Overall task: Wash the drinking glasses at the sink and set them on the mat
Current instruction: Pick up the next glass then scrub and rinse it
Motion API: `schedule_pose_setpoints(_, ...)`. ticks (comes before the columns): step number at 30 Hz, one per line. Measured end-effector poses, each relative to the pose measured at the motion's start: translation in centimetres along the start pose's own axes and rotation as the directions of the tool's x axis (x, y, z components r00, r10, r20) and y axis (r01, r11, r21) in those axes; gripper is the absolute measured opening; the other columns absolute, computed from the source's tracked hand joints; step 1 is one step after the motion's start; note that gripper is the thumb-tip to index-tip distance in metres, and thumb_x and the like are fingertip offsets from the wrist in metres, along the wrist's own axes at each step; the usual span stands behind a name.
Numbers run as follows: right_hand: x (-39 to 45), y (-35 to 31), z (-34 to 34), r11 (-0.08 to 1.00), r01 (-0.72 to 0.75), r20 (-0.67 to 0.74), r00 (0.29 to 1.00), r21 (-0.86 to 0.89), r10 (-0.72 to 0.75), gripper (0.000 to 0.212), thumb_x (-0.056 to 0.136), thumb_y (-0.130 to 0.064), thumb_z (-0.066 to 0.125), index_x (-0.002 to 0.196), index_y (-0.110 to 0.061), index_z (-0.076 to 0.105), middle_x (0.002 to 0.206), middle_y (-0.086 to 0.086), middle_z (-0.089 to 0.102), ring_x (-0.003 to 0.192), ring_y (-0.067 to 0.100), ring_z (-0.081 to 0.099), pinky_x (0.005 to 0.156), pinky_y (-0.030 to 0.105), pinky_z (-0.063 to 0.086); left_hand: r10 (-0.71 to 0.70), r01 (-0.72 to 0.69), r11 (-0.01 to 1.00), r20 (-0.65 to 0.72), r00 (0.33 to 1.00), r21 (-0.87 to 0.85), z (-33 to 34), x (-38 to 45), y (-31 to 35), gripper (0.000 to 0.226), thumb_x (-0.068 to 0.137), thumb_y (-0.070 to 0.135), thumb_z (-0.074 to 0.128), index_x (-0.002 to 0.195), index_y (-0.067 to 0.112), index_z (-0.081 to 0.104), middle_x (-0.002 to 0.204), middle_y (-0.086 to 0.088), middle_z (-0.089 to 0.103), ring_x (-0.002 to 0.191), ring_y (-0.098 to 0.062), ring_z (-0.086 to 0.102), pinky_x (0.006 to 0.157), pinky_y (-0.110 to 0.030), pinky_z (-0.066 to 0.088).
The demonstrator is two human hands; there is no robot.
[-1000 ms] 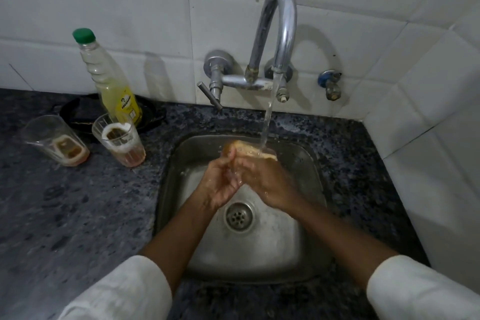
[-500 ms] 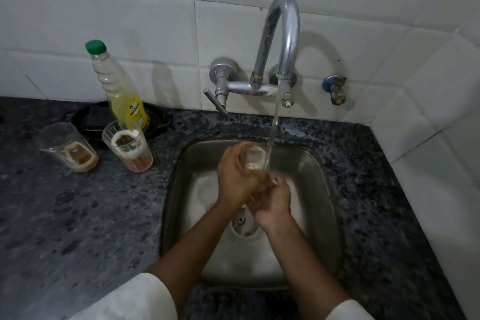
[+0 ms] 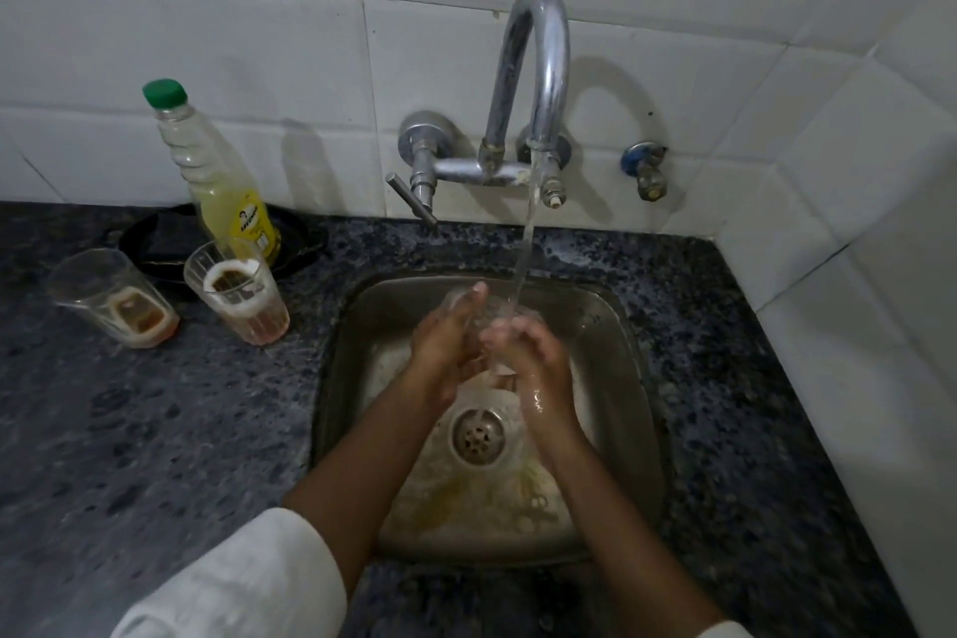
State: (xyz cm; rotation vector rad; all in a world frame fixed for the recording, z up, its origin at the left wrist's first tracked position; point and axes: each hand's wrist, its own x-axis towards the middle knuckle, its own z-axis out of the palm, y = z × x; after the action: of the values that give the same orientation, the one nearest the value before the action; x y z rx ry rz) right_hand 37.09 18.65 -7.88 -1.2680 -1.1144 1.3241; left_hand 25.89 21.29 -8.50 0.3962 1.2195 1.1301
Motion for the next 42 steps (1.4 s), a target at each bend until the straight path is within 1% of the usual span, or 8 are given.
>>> schedule_pose_setpoints(3, 0.8, 0.5, -0.8, 0.354, 0.423, 0.396, 0.906, -0.834, -0.148, 0.029, 0.091, -0.035, 0.041, 0.11, -0.029, 0.062, 0.106, -0.005, 0.07, 0.097, 0.016, 0.064, 0.074, 0.036, 0.053, -0.158, 0.198, 0.965, 0.22, 0.963, -0.173, -1.3, 0.4, -1.2, 0.063, 0.088, 0.045, 0.062, 0.133, 0.001, 0.057, 0.116, -0.018, 0.062, 0.107, -0.032, 0.058, 0.093, -0.04, 0.05)
schedule_pose_setpoints(12, 3.4, -1.7, -2.3, 0.044, 0.651, 0.652, 0.753, -0.758, 0.093, 0.021, 0.092, -0.021, 0.047, 0.107, -0.019, 0.063, 0.099, 0.009, 0.068, 0.091, 0.029, 0.066, 0.069, 0.036, 0.052, -0.142, 0.175, 0.976, 0.233, 0.962, -0.128, -2.2, 1.4, -1.5, 0.04, 0.092, 0.044, 0.06, 0.091, 0.006, 0.075, 0.081, -0.011, 0.071, 0.06, -0.017, 0.066, 0.053, -0.027, 0.056)
schedule_pose_setpoints(18, 3.3, -3.1, 0.3, 0.836, 0.272, 0.385, 0.919, -0.476, -0.08, 0.025, 0.098, -0.015, 0.05, 0.095, 0.002, 0.067, 0.085, 0.025, 0.069, 0.069, 0.028, 0.061, 0.059, 0.031, 0.046, 0.011, 0.109, 0.914, 0.291, 0.957, -0.39, -1.8, 1.4, -2.3, 0.033, 0.096, 0.031, 0.054, 0.098, 0.003, 0.071, 0.091, -0.016, 0.072, 0.073, -0.021, 0.068, 0.066, -0.031, 0.057)
schedule_pose_setpoints(22, 3.4, -2.0, -2.6, -0.027, 0.682, 0.675, 0.729, -0.731, 0.116, 0.023, 0.095, -0.024, 0.045, 0.1, -0.014, 0.064, 0.097, 0.009, 0.068, 0.087, 0.027, 0.066, 0.065, 0.035, 0.051, -0.163, 0.164, 0.986, 0.167, 0.972, 0.011, -2.3, 2.0, -1.1, 0.043, 0.089, 0.046, 0.065, 0.11, 0.008, 0.069, 0.09, -0.015, 0.074, 0.071, -0.022, 0.072, 0.063, -0.032, 0.059)
schedule_pose_setpoints(26, 3.1, -2.2, -0.3, 0.865, 0.177, 0.279, 0.959, -0.47, -0.045, 0.021, 0.095, -0.016, 0.051, 0.088, -0.02, 0.07, 0.082, 0.001, 0.072, 0.074, 0.021, 0.064, 0.062, 0.031, 0.051, -0.032, 0.101, 0.966, 0.28, 0.96, -0.238, -1.4, 0.7, -1.9, 0.027, 0.092, 0.026, 0.058, 0.104, 0.005, 0.069, 0.095, -0.016, 0.071, 0.077, -0.021, 0.07, 0.073, -0.032, 0.059)
schedule_pose_setpoints(31, 3.6, -2.0, -2.6, 0.027, 0.721, 0.722, 0.692, -0.692, 0.023, 0.025, 0.094, -0.022, 0.044, 0.112, -0.016, 0.06, 0.097, 0.006, 0.067, 0.086, 0.023, 0.065, 0.071, 0.037, 0.054, -0.119, 0.137, 0.988, 0.222, 0.968, -0.069, -1.9, 1.7, -0.9, 0.038, 0.085, 0.041, 0.067, 0.103, 0.007, 0.07, 0.083, -0.012, 0.07, 0.061, -0.017, 0.063, 0.052, -0.024, 0.055)
schedule_pose_setpoints(37, 2.7, -3.4, 0.1, 0.878, 0.201, 0.316, 0.947, -0.435, -0.06, 0.022, 0.097, -0.015, 0.05, 0.087, -0.007, 0.068, 0.073, 0.007, 0.067, 0.06, 0.019, 0.059, 0.05, 0.027, 0.046, -0.007, 0.156, 0.892, 0.331, 0.944, -0.425, -1.3, 0.7, -3.1, 0.032, 0.091, 0.031, 0.06, 0.107, 0.004, 0.066, 0.096, -0.014, 0.068, 0.079, -0.022, 0.067, 0.07, -0.035, 0.058)
schedule_pose_setpoints(42, 3.9, -1.9, -3.3, -0.048, 0.71, 0.705, 0.703, -0.702, 0.09, 0.031, 0.095, -0.033, 0.04, 0.104, -0.016, 0.065, 0.095, 0.008, 0.069, 0.082, 0.023, 0.066, 0.069, 0.039, 0.054, -0.15, 0.185, 0.975, 0.248, 0.957, -0.122, -1.5, 0.8, -1.7, 0.049, 0.089, 0.044, 0.065, 0.123, 0.008, 0.061, 0.08, -0.012, 0.072, 0.057, -0.018, 0.068, 0.047, -0.026, 0.054)
